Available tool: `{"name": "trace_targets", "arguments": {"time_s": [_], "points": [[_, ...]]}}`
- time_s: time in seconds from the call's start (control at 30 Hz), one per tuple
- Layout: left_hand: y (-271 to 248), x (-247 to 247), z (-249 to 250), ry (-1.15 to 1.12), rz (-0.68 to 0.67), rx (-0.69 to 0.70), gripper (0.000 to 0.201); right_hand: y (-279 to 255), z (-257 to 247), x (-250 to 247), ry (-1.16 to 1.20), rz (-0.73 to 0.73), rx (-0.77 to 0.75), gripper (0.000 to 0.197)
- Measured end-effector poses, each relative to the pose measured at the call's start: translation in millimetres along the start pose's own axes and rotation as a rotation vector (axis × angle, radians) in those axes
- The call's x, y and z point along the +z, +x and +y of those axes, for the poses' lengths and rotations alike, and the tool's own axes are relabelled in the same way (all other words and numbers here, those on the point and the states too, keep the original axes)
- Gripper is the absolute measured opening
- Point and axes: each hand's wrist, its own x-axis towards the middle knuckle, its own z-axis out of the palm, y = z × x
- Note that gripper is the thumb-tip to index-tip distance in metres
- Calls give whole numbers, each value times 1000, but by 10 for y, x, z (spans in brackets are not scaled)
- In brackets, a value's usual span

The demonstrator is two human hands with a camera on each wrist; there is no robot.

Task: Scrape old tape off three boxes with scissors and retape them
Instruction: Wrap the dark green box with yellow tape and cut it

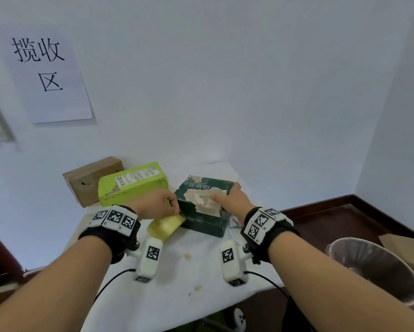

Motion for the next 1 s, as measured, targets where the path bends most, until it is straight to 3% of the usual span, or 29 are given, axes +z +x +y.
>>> {"name": "trace_targets", "arguments": {"time_s": [0.23,0.43,0.53,0.67,0.87,1.0], "points": [[-341,-38,105,-89,1,-68,3,-83,102,141,-6,-45,-102,31],[-474,-123,86,155,21,-25,9,-110,139,114,32,-67,-123,35],[-470,-28,172,292,-33,14,10,-96,170,126,-17,-76,-146,39],[-461,54,246,418,-18,39,12,-86,207,120,-41,-51,-200,33],[-407,76,212,474,13,33,31,-229,250,11,-131,-146,-271,54],[-379,58,187,500,19,55,31,-227,260,-34,-230,-157,-313,65]]}}
